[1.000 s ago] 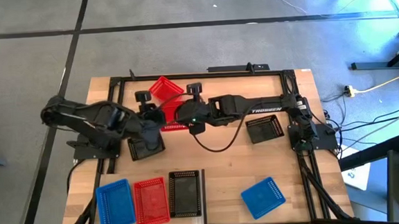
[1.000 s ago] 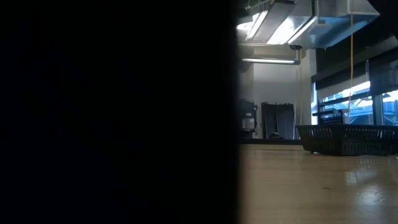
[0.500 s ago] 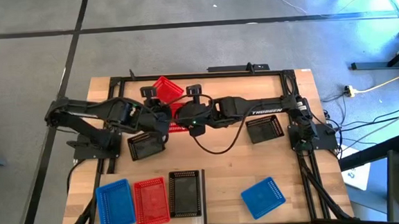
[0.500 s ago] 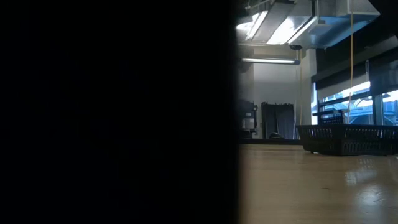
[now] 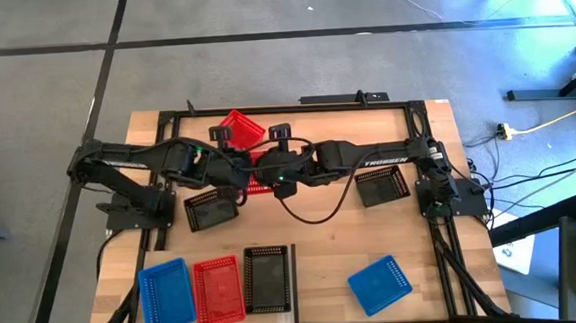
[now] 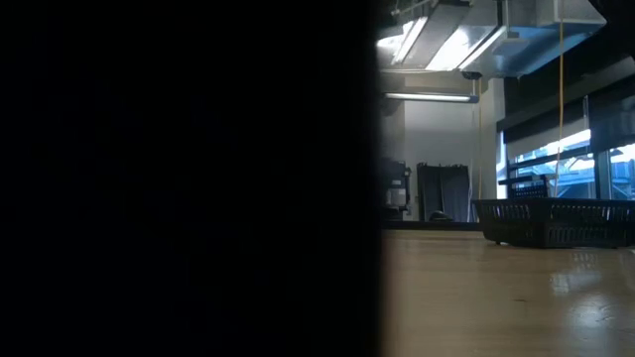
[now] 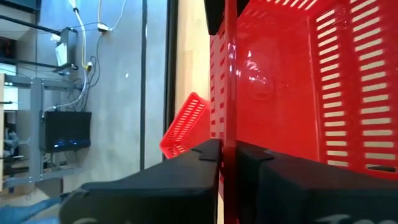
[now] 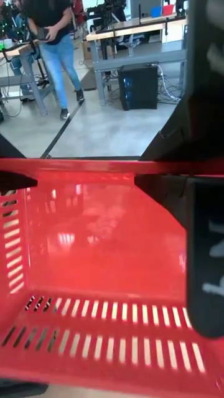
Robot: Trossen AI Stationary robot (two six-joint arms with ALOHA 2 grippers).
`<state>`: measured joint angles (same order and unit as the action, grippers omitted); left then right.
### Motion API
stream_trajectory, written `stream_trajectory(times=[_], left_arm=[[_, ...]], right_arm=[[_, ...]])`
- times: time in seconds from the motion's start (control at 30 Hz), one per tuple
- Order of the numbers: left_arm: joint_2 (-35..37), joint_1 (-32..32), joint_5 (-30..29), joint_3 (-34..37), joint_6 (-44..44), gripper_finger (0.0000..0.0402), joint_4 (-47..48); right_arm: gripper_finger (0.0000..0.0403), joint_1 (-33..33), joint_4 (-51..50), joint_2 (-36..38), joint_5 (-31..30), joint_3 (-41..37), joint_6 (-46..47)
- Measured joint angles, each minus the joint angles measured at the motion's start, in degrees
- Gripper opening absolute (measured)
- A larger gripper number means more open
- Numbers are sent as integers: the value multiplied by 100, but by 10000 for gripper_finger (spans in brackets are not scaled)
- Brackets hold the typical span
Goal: Stack baskets on shelf by color
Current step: Stack the bottom red bin on top of the other red bin on the shelf
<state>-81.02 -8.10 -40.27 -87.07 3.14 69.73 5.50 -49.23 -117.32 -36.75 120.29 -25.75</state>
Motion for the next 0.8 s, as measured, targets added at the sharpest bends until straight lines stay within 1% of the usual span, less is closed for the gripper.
stream_trajectory(times=[0.17, 0.3, 0.47, 0.6, 0.7, 0.8], left_arm=[[0, 0, 139, 0, -133, 1, 0], [0, -2, 316, 0, -186, 1, 3], [0, -4, 382, 0, -605, 0, 257], [70, -8, 442, -4, -1029, 0, 688], [211, -11, 637, -5, -1249, 0, 880], [319, -97, 697, 0, -1418, 0, 791]], right_arm=[[29, 2, 15, 0, -163, 0, -10], [53, 4, 15, 0, -182, 0, -26], [83, 50, 17, 0, -217, -2, -25], [86, 170, -104, 0, -242, 178, -26], [85, 264, -159, 11, -266, 347, -3], [84, 300, -282, 4, -412, 546, 106]])
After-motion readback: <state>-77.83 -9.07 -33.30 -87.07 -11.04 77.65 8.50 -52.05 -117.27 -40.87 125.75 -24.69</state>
